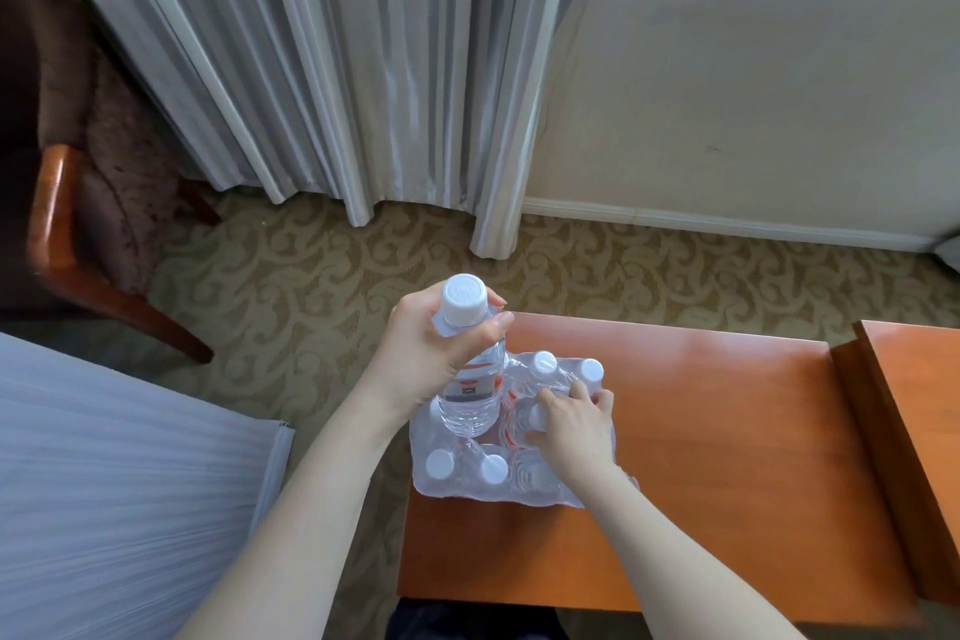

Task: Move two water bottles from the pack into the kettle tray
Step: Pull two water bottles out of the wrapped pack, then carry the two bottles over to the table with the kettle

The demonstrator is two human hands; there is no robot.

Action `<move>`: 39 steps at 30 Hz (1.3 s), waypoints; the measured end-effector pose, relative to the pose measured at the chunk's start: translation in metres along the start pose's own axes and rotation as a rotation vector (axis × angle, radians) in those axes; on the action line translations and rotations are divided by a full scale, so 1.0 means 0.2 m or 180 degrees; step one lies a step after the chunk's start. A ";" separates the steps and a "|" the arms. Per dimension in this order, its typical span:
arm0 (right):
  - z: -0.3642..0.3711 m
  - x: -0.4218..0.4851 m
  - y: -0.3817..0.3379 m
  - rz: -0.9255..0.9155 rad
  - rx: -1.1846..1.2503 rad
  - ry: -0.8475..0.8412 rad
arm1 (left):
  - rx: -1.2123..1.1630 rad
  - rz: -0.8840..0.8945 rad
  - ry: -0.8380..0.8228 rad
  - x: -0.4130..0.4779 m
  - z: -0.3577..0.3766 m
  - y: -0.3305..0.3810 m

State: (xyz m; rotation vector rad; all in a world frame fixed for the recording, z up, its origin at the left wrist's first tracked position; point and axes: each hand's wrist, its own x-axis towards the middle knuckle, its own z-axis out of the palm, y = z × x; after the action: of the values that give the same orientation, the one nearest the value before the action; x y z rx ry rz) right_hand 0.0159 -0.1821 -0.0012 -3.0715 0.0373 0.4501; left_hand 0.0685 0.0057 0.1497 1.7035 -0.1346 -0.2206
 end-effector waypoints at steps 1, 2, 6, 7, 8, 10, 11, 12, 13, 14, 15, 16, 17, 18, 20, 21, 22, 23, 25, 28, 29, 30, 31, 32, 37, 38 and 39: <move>0.00 -0.01 0.01 0.0012 0.0095 0.0067 | -0.0014 0.0005 0.0003 0.00 0.00 0.00; 0.00 -0.02 0.01 0.0031 0.0220 0.0129 | -0.0032 0.0007 0.0005 0.00 0.01 0.00; -0.07 -0.07 0.02 0.0091 0.0911 0.0391 | -0.0081 -0.0005 -0.0014 -0.01 0.00 0.00; -0.11 -0.10 0.03 0.0091 0.1126 0.0501 | -0.0088 -0.0002 -0.0015 0.00 0.00 0.00; -0.15 -0.12 0.05 0.0088 0.1366 0.0604 | -0.0094 0.0007 -0.0011 0.00 0.00 0.01; -0.27 -0.17 0.07 0.0074 0.1797 0.0819 | -0.0085 0.0030 -0.0008 -0.01 0.00 0.02; -0.35 -0.20 0.07 0.0066 0.1968 0.0985 | -0.0089 0.0043 0.0001 0.00 0.00 0.04; -0.43 -0.22 0.07 0.0054 0.2115 0.1169 | -0.0105 0.0057 0.0021 0.00 0.00 0.05; -0.51 -0.24 0.07 0.0037 0.2249 0.1328 | -0.0134 0.0067 0.0041 0.00 0.00 0.07; -0.59 -0.26 0.07 0.0017 0.2415 0.1449 | -0.0160 0.0081 0.0050 0.00 0.00 0.09; -0.66 -0.27 0.07 -0.0008 0.2633 0.1530 | -0.0163 0.0111 0.0049 0.00 0.00 0.11; -0.74 -0.30 0.06 -0.0054 0.2910 0.1581 | -0.0117 0.0178 0.0035 0.00 0.00 0.14; -0.81 -0.32 0.05 -0.0120 0.3196 0.1562 | -0.0054 0.0238 0.0026 -0.01 0.01 0.16; -0.86 -0.33 0.04 -0.0199 0.3445 0.1481 | -0.0022 0.0265 0.0038 0.00 0.00 0.18; -0.97 -0.35 0.02 -0.0367 0.3705 0.1393 | 0.0002 0.0319 0.0047 0.00 0.01 0.23; -1.00 -0.36 0.01 -0.0425 0.3664 0.1411 | 0.0016 0.0336 0.0044 0.00 0.01 0.25; -1.04 -0.36 0.01 -0.0489 0.3559 0.1486 | 0.0051 0.0376 0.0034 0.00 0.00 0.28; -1.08 -0.36 0.00 -0.0552 0.3434 0.1585 | 0.0098 0.0430 0.0016 0.00 0.01 0.31; -1.14 -0.36 0.01 -0.0653 0.3194 0.1760 | 0.0156 0.0514 -0.0026 0.01 0.01 0.37; -1.23 -0.37 0.03 -0.0683 0.2980 0.1930 | 0.0304 0.0660 -0.0116 0.02 0.02 0.46; -1.26 -0.37 0.04 -0.0679 0.2958 0.1968 | 0.0390 0.0729 -0.0145 0.03 0.03 0.49; -1.28 -0.38 0.05 -0.0663 0.2928 0.2013 | 0.0436 0.0788 -0.0178 0.03 0.03 0.51; -1.30 -0.39 0.06 -0.0633 0.2899 0.2067 | 0.0447 0.0830 -0.0223 0.04 0.04 0.54; -1.32 -0.39 0.07 -0.0617 0.2880 0.2092 | 0.0451 0.0847 -0.0239 0.05 0.05 0.55; -1.39 -0.46 0.15 -0.0428 0.2767 0.2256 | 0.0530 0.0945 -0.0502 0.10 0.12 0.64; -1.40 -0.48 0.17 -0.0390 0.2703 0.2324 | 0.0559 0.0973 -0.0584 0.11 0.14 0.66; -1.41 -0.50 0.19 -0.0347 0.2635 0.2399 | 0.0569 0.1015 -0.0664 0.11 0.16 0.68</move>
State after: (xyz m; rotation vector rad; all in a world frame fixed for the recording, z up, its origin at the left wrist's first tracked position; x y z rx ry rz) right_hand 0.0002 -0.2305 0.2958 -2.2238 0.0569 -0.5960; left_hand 0.0874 -0.0501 0.2787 1.8050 -0.5909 -0.1504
